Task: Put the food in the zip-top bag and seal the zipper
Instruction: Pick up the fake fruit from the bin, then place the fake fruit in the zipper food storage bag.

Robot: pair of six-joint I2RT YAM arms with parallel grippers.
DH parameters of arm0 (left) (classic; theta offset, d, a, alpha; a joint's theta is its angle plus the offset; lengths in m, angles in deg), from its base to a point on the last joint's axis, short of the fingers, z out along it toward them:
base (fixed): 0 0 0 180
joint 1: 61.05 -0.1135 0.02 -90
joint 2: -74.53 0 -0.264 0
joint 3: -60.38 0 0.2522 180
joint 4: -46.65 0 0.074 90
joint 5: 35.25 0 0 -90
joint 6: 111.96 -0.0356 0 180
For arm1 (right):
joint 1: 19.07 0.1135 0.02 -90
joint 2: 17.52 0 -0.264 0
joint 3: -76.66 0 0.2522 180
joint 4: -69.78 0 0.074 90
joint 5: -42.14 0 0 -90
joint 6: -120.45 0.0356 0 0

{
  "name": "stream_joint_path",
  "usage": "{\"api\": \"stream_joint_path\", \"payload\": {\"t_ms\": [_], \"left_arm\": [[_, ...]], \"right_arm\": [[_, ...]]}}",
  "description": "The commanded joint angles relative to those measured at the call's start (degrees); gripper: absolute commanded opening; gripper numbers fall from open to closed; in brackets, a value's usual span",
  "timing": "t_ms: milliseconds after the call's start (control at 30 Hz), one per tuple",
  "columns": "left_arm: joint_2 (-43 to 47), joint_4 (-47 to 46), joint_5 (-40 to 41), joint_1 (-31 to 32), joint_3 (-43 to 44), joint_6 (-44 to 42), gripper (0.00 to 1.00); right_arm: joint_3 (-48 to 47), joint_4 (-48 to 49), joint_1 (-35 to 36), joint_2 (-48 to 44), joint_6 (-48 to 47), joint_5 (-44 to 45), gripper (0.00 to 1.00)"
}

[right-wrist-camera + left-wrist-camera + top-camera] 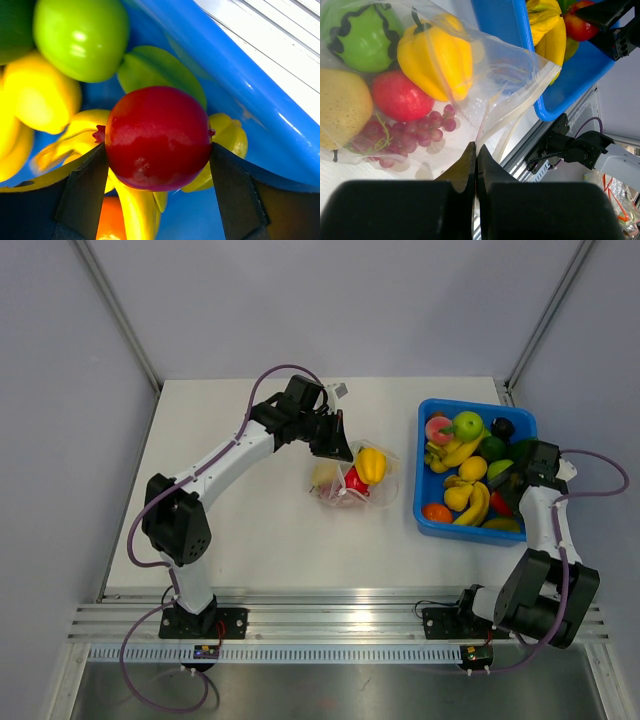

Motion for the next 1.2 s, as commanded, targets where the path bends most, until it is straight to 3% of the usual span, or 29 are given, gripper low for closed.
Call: {"api": "stream_joint_path", "payload": {"t_ms": [0,167,500,733,1000,1167], "left_arm": [[2.63,-1.62,-0.78,-0.07,0.45,-0.55,0.0],[1.75,-1.62,-1.22,0.02,1.86,0.33,0.0],[0.43,-3.02,-2.18,0.19,4.49,2.53,0.0],[-0.63,-0.92,-2.8,0.19,8.27,2.26,0.0],[-0.63,-0.83,-3.24,0.45,8.8,3.41,0.0],[-1.24,-0.91,-3.15,1.24,9.15,3.93,0.0]], "right_arm": [[-4.29,0.81,-0.46,-3.62,0.28,-1.59,0.58],[-9.2,-3.41,-0.37,-8.97,-2.61,-5.27,0.54],[-16.07,-6.85,2.43,-15.4,-5.26,-31.19,0.54],[-20.99,-7.64,24.48,-13.91,-2.8,-23.22,0.57],[-18.45,-2.63,38.37,-12.07,3.08,-20.5,0.56],[-16.52,1.05,42.87,-10.14,6.07,-18.56,0.57]]}}
